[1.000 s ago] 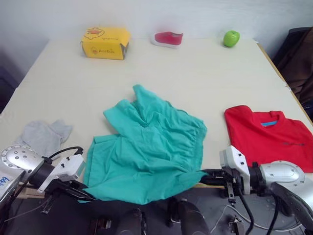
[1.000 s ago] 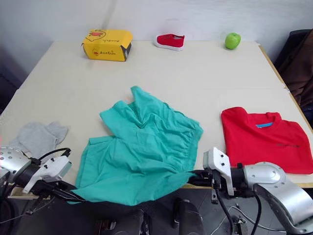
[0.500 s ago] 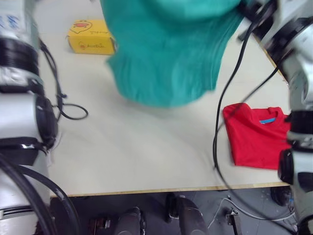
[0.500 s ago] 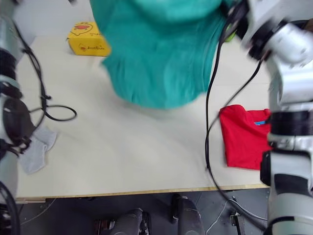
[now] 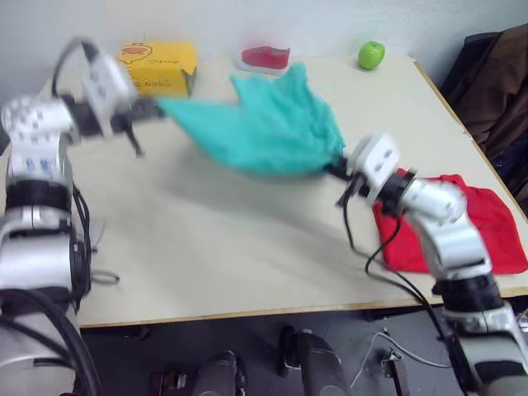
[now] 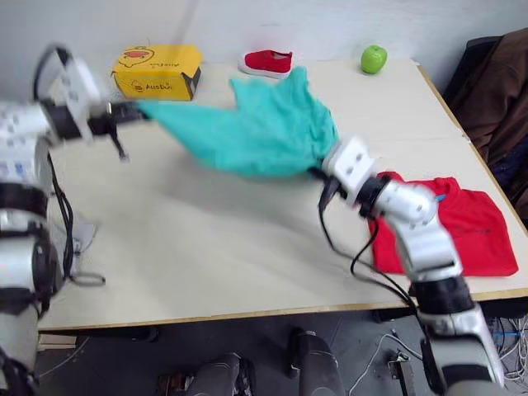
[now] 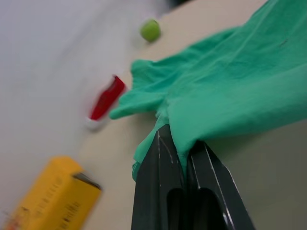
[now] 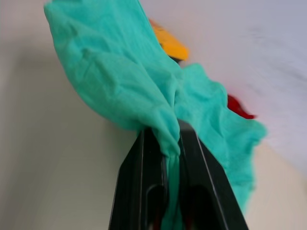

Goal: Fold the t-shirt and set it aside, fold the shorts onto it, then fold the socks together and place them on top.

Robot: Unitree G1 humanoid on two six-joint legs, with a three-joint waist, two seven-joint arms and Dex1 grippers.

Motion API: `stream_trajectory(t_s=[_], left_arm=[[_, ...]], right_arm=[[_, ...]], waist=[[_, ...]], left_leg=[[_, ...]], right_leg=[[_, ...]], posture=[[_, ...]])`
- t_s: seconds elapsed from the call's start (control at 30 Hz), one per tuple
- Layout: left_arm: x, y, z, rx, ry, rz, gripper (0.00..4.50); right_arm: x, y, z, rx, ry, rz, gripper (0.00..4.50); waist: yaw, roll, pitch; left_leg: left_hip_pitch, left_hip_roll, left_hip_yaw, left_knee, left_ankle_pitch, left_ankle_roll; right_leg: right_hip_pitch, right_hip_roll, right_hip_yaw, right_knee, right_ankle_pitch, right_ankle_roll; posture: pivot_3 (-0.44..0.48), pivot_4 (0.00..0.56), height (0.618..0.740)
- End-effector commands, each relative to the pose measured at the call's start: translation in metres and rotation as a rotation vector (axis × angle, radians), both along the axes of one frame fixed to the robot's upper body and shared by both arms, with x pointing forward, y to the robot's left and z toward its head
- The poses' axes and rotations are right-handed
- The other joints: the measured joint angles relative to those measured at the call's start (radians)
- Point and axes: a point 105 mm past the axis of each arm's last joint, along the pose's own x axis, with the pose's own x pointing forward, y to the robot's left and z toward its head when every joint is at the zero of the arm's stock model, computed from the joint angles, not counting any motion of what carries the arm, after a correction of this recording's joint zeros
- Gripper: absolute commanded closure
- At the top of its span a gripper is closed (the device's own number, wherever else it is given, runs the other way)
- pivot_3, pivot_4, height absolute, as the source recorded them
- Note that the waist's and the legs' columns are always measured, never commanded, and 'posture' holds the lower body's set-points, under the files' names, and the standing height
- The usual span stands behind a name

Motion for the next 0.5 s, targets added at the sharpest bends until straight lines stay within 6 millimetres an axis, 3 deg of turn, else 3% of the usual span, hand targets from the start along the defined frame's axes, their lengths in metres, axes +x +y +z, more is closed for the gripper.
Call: stream_trajectory(t_s=[0.03, 0.13, 0.2, 0.37, 0.5], left_arm=[[-0.037, 0.004, -0.021, 0.083, 0.101, -0.072, 4.49], [-0.075, 0.015, -0.066, 0.214, 0.345, -0.115, 4.49], [-0.100, 0.022, -0.083, 0.278, 0.494, -0.134, 4.49], [-0.157, 0.031, -0.094, 0.371, 0.829, -0.207, 4.49], [-0.169, 0.029, -0.092, 0.353, 0.924, -0.200, 4.49]], right_arm=[[-0.029, 0.003, -0.013, -0.041, 0.062, 0.106, 4.50], [-0.056, -0.004, -0.032, -0.062, 0.211, 0.192, 4.50], [-0.076, -0.009, -0.039, -0.073, 0.306, 0.260, 4.50], [-0.104, -0.012, -0.041, -0.039, 0.482, 0.391, 4.50], [-0.118, -0.009, -0.042, -0.035, 0.573, 0.466, 4.50]], waist=[[0.003, 0.001, 0.000], [0.006, 0.001, 0.000], [0.013, 0.001, 0.000], [0.030, 0.003, 0.001], [0.044, 0.005, 0.003]], left_leg=[[0.000, 0.000, 0.000, 0.000, 0.000, 0.000], [0.000, 0.001, 0.000, 0.001, -0.001, -0.001], [-0.001, 0.001, -0.001, 0.002, -0.001, -0.001], [0.005, 0.003, -0.003, 0.001, -0.003, -0.001], [0.010, 0.004, -0.006, 0.001, -0.006, -0.001]], right_leg=[[0.000, 0.000, 0.000, 0.000, 0.000, 0.000], [0.000, 0.000, 0.000, -0.001, 0.000, 0.000], [0.001, 0.001, 0.000, -0.002, 0.000, 0.000], [0.008, 0.002, -0.001, -0.006, 0.000, 0.000], [0.015, 0.003, -0.002, -0.009, -0.001, -0.001]], posture=[[0.000, 0.150, 0.740], [0.000, 0.150, 0.740], [0.000, 0.150, 0.740], [0.000, 0.150, 0.740], [0.000, 0.150, 0.740]])
